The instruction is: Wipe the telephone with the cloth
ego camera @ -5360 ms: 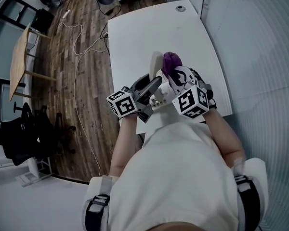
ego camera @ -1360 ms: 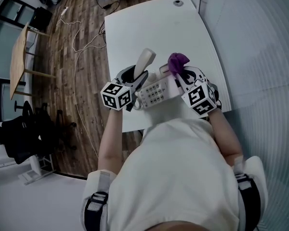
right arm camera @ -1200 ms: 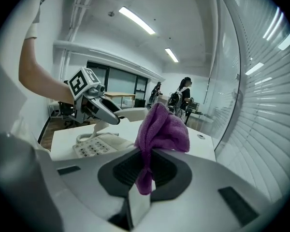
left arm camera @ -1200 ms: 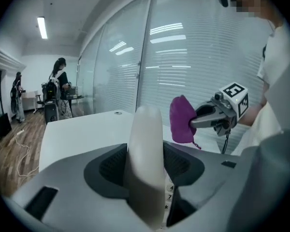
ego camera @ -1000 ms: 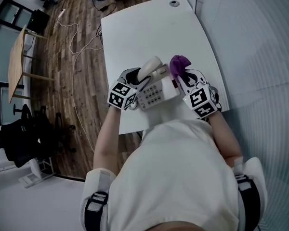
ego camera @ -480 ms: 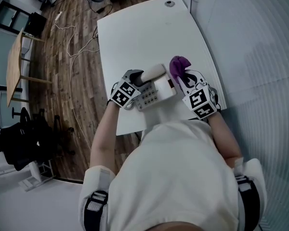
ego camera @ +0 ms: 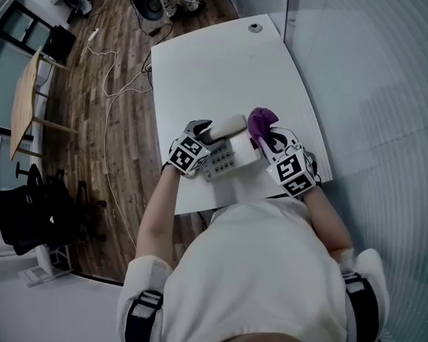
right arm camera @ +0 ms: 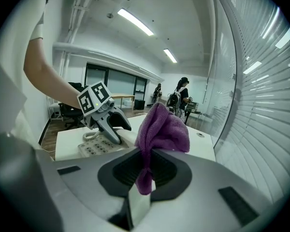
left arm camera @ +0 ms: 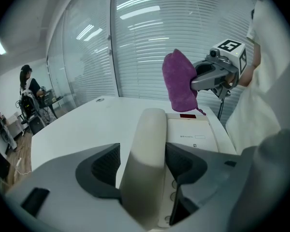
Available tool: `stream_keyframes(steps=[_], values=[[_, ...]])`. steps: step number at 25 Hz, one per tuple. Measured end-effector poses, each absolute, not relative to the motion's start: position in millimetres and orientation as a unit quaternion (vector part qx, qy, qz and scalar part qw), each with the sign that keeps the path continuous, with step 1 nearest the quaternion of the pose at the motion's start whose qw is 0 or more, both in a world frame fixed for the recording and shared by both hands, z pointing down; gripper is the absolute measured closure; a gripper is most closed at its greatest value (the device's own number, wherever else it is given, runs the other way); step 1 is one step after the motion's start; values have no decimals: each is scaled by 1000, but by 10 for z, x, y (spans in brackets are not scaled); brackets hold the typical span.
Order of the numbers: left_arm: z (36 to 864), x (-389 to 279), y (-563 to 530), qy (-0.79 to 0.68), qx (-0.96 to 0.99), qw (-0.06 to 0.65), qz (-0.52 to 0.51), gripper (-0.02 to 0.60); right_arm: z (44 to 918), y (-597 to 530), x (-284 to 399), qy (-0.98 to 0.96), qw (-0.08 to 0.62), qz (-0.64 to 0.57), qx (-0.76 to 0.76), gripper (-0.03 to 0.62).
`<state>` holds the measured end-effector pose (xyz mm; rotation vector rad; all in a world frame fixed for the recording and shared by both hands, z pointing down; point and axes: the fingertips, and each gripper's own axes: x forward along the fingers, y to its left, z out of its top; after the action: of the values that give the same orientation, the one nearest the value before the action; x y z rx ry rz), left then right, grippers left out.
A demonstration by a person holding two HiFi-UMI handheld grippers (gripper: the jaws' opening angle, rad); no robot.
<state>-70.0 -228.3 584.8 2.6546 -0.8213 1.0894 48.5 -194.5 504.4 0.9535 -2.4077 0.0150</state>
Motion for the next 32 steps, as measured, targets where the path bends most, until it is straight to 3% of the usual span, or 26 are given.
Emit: stream_keyframes(steps=[11, 15, 18, 22, 32], values=[[5197, -1071, -2165, -402, 882, 145, 199, 288, 4768, -1862, 292, -896, 227, 41, 379, 549], [4777, -1205, -1973, -454, 871, 145, 125, 462, 4606, -1741, 230, -897, 200, 56, 391, 549], [4561, -1221, -1786, -468, 868, 146, 76, 517, 4527, -1638, 162, -897, 176, 63, 401, 549], [4423, -1296, -1460, -493, 855, 153, 48, 557, 4424, -1383, 29, -898, 161, 65, 404, 549], [4424, -1511, -577, -516, 832, 201, 34, 560, 4317, -647, -295, -903, 147, 72, 396, 549]])
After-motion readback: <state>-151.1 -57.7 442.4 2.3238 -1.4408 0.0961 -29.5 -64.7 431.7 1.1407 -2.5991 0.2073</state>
